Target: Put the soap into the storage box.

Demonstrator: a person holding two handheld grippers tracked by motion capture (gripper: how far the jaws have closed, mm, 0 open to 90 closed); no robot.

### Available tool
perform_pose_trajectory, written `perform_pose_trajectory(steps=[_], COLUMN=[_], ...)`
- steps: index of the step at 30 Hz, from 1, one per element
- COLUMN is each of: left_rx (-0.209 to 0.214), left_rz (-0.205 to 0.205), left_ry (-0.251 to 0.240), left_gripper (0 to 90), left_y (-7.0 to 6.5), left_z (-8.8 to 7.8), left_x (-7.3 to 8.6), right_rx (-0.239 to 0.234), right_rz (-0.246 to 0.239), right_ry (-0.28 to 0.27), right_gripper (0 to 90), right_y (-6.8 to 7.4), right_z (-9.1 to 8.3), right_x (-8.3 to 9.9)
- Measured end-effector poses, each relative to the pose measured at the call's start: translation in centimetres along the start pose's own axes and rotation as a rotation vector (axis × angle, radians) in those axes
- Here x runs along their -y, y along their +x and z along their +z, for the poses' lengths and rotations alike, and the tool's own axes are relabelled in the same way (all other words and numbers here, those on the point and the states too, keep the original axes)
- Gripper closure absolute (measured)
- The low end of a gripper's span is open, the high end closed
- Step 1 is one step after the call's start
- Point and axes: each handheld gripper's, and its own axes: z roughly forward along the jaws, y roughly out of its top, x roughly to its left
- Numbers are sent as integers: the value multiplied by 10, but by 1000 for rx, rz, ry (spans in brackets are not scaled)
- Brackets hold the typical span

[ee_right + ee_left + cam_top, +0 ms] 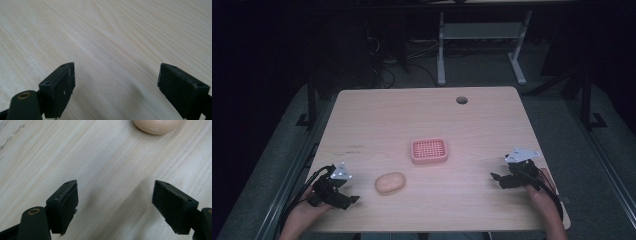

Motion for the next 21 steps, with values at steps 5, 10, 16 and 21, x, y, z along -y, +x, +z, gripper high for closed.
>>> perform_pose_trajectory(steps=[5, 10, 16, 21], left_rx=[-2, 0, 5, 9], left_rz=[9, 14, 39, 47], left_ry=[-5, -8, -19, -25], left_gripper=[224, 223, 223, 223], left_y=[-2, -2, -7, -10], left_z=[-1, -2, -3, -4], left_x=[-2, -2, -6, -9], right_rx=[2, 1, 5, 3], right_rz=[-1, -3, -3, -13], right_ry=[0, -1, -2, -2], right_gripper=[139, 139, 139, 139], right_y=[0, 1, 1, 2], right_z=[-1, -1, -1, -1], right_x=[0, -1, -1, -2])
